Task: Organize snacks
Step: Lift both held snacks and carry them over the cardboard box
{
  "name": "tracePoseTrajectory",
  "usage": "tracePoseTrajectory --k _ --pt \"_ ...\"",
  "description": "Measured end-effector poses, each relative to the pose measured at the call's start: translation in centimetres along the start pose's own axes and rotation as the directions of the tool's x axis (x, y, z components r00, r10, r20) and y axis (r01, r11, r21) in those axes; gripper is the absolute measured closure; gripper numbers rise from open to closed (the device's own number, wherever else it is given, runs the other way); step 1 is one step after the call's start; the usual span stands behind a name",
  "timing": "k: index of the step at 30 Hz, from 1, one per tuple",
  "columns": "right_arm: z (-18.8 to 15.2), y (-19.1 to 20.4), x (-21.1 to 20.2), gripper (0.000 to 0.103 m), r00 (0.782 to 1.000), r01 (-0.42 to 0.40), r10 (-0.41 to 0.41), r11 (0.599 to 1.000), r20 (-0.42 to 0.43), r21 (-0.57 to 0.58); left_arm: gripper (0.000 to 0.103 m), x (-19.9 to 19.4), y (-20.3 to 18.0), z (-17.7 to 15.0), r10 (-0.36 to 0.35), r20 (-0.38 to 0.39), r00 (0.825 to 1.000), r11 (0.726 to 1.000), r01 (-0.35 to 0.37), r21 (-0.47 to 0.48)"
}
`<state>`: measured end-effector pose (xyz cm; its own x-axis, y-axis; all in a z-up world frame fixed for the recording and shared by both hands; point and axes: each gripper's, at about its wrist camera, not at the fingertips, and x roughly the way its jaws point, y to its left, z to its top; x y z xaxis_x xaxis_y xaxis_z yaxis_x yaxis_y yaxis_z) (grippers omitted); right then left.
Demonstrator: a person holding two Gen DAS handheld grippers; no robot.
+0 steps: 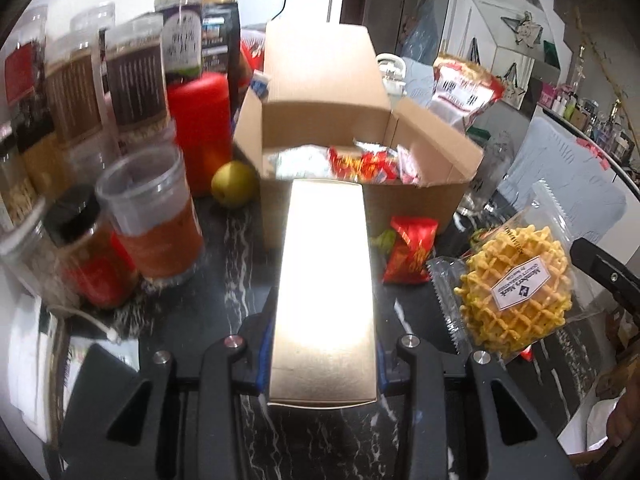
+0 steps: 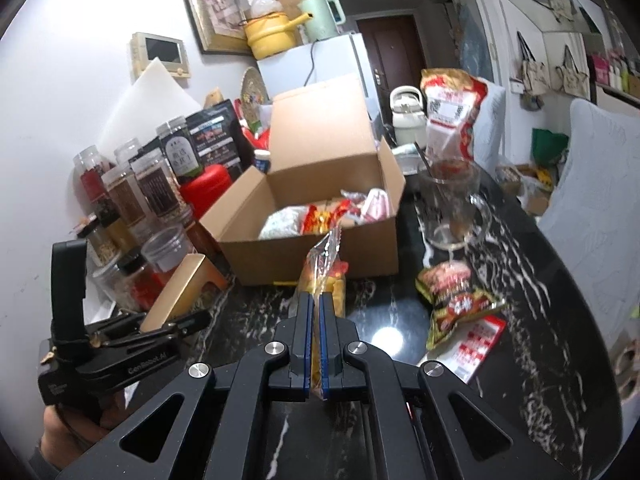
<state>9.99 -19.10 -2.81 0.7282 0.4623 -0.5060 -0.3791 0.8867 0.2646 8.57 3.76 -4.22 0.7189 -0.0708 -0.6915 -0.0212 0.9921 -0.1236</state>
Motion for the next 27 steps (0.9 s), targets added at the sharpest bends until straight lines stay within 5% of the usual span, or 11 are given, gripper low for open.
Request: tracePoseTrajectory --k 14,27 --pt "6.6 1.6 0.2 0.1 0.994 -0.012 0.024 0.995 0.109 -0.104 0.066 -0.4 -1.0 7.3 -0.027 0.104 0.994 0.999 0.023 0.045" --pt "13.3 1.7 5.1 0.1 0.988 0.018 0.009 0.985 0.157 -0.173 0.066 3.0 -0.3 14.4 -0.039 0.157 0.987 0.998 0.031 0.056"
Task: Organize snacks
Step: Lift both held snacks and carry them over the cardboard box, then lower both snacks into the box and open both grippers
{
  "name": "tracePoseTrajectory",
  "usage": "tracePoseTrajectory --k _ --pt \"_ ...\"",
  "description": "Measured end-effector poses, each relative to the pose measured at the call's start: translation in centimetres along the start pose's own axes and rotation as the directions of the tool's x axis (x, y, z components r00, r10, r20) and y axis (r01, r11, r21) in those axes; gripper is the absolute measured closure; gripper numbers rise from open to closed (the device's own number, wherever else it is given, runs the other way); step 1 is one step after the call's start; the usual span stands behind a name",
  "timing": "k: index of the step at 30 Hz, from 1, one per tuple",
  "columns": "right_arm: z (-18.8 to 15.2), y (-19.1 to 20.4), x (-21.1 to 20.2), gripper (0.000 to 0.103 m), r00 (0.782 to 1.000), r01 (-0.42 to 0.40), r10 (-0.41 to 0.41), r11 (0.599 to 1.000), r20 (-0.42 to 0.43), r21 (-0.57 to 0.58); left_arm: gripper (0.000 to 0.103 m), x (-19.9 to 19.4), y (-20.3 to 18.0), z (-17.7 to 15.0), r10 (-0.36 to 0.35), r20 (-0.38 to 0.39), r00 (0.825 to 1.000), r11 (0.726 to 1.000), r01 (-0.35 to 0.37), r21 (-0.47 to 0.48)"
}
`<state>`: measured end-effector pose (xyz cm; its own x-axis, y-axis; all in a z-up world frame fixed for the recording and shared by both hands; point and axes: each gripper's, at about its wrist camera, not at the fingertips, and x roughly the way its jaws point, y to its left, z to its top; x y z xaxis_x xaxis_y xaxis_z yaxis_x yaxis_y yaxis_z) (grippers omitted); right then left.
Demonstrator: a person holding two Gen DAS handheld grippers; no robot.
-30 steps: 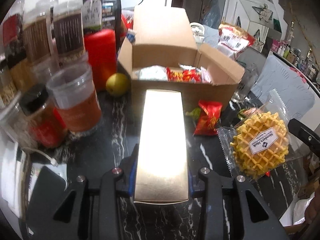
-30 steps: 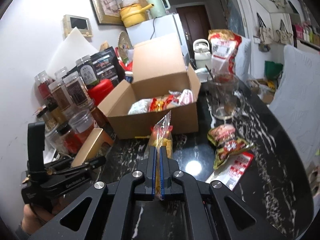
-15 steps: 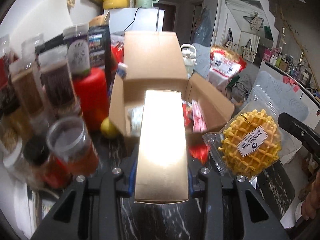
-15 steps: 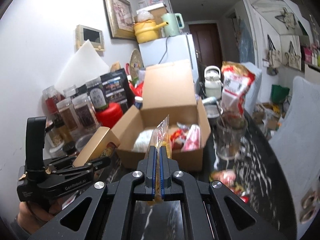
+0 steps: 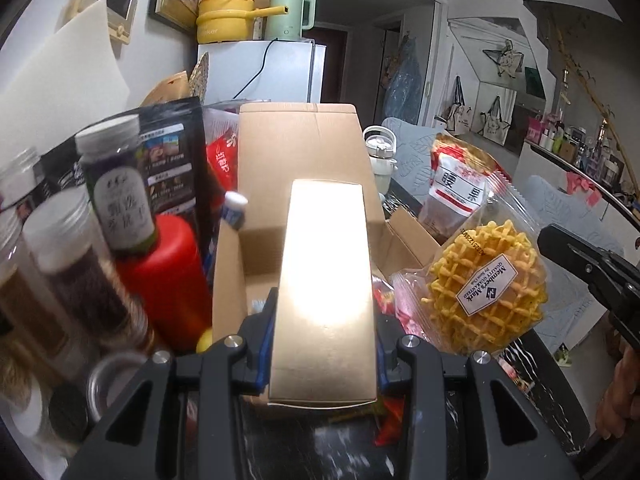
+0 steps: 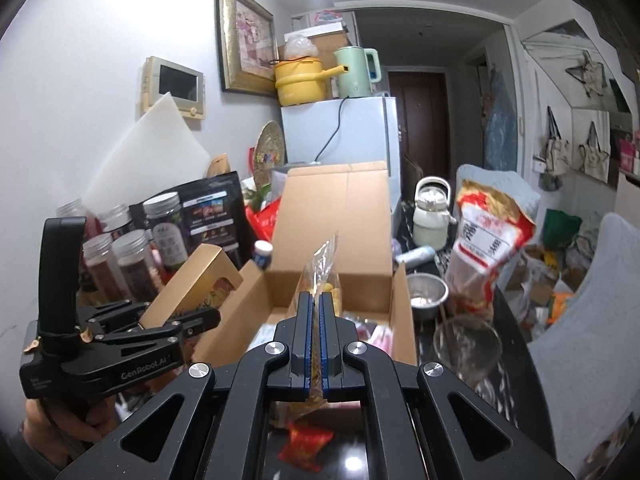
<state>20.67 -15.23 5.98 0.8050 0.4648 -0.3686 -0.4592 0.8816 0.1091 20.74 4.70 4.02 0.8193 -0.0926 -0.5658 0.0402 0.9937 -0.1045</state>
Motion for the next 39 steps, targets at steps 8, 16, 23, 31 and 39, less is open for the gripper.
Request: tracePoseTrajectory --k 8,16,23,31,39 --pt "2.5 -1.0 4.0 0.1 1.0 -0.001 0.001 1.0 0.012 -0.013 0.066 2.1 0.5 3.2 0.032 0.026 0.999 0.999 -0.033 0.021" --pt "4.8 -1.9 7.8 0.1 1.0 0.018 -0.018 0.999 0.009 -0.032 0.066 4.9 0.6 6.0 0.064 0.022 0.998 0.997 -0.065 0.042" --pt "5.4 -2.2 11.3 0.1 0.999 0.026 -0.028 0.999 -0.034 -0.045 0.066 7.2 0.2 7.3 0.108 0.0 0.994 0.991 -0.107 0.076" --pt "4.8 -2.0 14.9 0.1 0.992 0.024 -0.032 0.997 -0.12 -0.071 0.066 10.8 0.0 6.7 0.162 -0.064 0.985 0.981 -0.154 0.116" --pt "3.8 -2.2 16.9 0.1 0.982 0.068 -0.08 0.995 -0.171 -0.071 0.066 13.3 1.0 5.5 0.135 -0.146 0.98 0.99 -0.127 0.063"
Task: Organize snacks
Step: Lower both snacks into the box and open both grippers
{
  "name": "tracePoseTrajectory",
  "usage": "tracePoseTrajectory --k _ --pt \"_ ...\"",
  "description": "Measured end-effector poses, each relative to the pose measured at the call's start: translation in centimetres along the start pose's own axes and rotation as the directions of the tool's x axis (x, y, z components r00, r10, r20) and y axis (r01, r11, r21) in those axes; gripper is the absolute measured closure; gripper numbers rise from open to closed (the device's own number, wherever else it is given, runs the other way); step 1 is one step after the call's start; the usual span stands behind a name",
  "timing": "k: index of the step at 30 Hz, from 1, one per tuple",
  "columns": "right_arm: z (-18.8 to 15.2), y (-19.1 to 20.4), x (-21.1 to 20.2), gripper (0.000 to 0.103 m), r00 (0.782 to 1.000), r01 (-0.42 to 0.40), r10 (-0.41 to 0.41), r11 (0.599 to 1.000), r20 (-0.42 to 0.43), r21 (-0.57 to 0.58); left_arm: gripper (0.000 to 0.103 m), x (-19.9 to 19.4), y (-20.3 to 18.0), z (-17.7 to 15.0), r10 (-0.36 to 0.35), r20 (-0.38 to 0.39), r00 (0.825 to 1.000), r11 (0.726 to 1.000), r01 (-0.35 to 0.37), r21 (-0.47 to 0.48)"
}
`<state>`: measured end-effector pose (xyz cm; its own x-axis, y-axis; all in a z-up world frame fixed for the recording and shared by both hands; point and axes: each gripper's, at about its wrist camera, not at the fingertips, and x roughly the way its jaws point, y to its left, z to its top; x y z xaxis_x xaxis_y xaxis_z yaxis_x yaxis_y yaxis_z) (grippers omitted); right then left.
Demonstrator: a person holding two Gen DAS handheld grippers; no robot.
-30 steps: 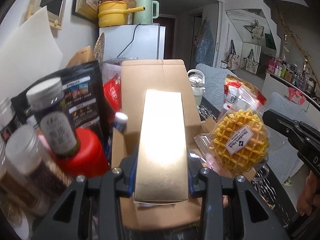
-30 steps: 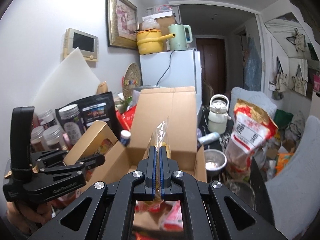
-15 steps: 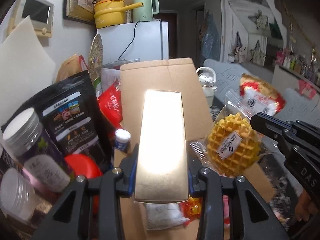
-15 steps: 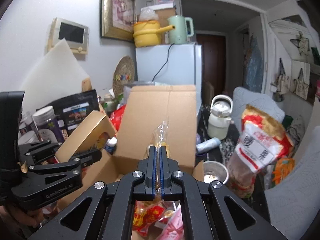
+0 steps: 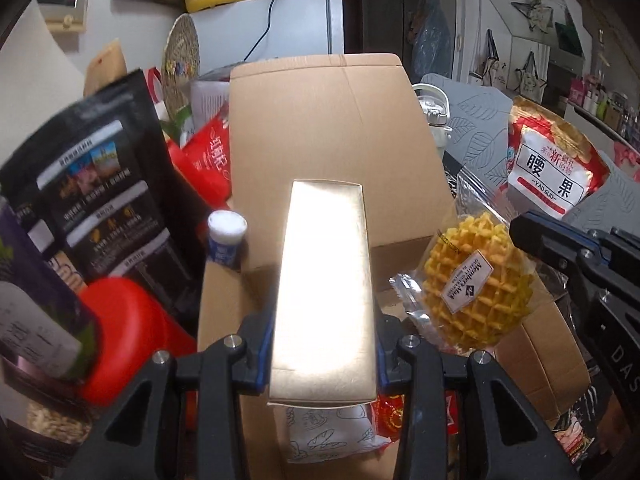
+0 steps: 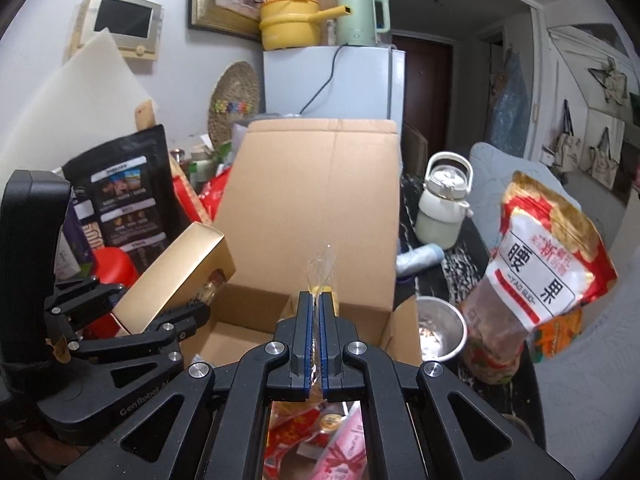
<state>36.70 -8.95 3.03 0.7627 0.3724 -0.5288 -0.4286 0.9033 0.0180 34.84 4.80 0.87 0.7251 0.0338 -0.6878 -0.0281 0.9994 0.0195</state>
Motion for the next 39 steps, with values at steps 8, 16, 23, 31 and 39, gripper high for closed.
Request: tracePoseTrajectory --k 8,16,23,31,39 --pt "-0.6 -0.5 0.6 0.096 0.999 0.017 -0.016 1.0 -0.03 0.021 0.065 0.7 0.0 -0.1 0.005 -0.026 1.0 1.0 -0.005 -0.01" --pt "-0.7 -0.2 -0.1 0.079 0.997 0.057 -0.058 0.998 -0.048 -0.023 0.065 1.2 0.0 -0.1 0.03 -0.082 0.996 0.999 -0.032 -0.027" --pt "-1.0 -0.1 -1.5 0.07 0.996 0.08 -0.081 0.996 -0.04 -0.03 0.065 -0.6 -0.2 0.5 0.058 -0.044 0.997 0.998 -0.058 -0.013" --pt "-0.7 0.1 -3.9 0.066 0.997 0.072 -0.073 0.997 -0.036 -0.022 0.065 -3.6 0.1 0.9 0.057 -0.02 0.998 0.998 -0.057 -0.02" --pt "-0.4 1.2 -7.2 0.051 0.998 0.064 -0.064 0.998 -0.007 -0.031 0.064 -7.9 0.0 0.8 0.047 0.018 0.999 0.999 -0.047 -0.011"
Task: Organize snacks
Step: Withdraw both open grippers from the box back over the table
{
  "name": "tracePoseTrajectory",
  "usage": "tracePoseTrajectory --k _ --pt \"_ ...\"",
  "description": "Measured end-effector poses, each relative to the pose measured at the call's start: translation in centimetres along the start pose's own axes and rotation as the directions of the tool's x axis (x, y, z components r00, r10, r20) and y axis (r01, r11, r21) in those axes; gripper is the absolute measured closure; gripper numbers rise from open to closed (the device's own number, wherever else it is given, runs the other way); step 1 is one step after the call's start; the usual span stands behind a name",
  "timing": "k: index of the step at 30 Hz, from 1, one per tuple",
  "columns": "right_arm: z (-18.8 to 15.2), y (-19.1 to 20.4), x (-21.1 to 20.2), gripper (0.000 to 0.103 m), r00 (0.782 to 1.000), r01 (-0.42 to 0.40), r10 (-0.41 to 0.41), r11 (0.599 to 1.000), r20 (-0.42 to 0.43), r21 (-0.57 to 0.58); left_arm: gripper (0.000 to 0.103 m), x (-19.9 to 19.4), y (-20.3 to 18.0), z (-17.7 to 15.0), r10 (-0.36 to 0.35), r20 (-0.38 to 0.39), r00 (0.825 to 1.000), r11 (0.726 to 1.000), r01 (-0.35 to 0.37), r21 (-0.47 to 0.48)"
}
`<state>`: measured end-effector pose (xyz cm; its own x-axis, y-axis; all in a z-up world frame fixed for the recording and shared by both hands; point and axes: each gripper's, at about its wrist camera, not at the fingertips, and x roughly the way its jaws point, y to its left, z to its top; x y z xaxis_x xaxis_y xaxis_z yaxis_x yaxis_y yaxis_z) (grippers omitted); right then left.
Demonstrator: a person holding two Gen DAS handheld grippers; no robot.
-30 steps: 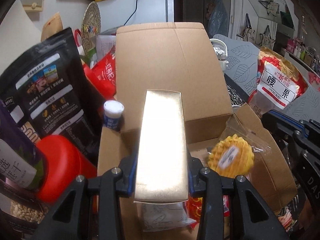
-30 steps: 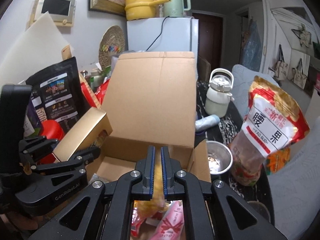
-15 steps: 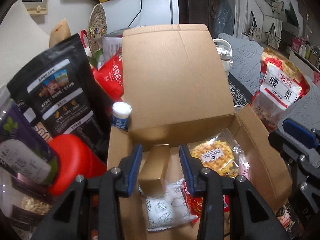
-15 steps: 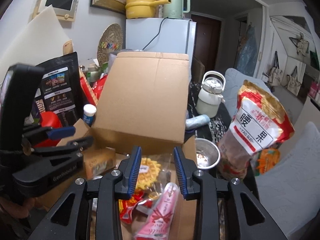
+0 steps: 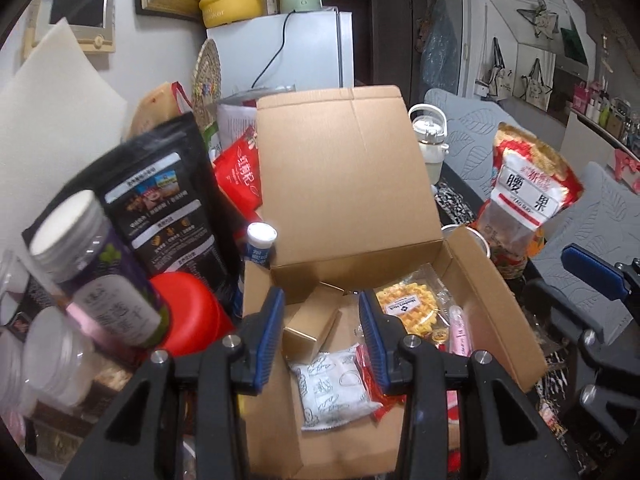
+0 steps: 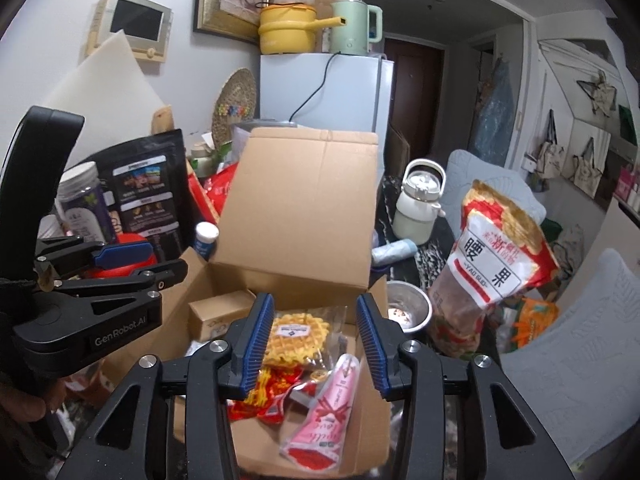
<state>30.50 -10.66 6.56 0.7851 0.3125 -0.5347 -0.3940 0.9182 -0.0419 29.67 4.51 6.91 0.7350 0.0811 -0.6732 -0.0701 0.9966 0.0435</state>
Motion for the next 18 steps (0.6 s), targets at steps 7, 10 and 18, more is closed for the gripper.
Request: tracePoseTrajectory --k 7,10,18 --pt "-0.5 0.7 -4.0 0.035 0.999 0.007 -0.007 1.0 0.033 0.006 0.005 -4.2 0.6 -0.9 -0.006 0.07 0.998 1.0 0.007 -0.014" --pt "-0.9 0.9 -5.6 0.028 0.999 0.01 -0.01 1.0 0.04 0.006 0.005 -6.0 0.5 -1.4 -0.002 0.084 0.996 1.0 0.002 0.0" --pt "-2.3 1.8 -10.3 0.022 0.997 0.027 -0.027 1.0 0.074 0.002 0.005 -10.6 -0.4 -3.1 -0.026 0.132 0.991 0.999 0.019 0.05"
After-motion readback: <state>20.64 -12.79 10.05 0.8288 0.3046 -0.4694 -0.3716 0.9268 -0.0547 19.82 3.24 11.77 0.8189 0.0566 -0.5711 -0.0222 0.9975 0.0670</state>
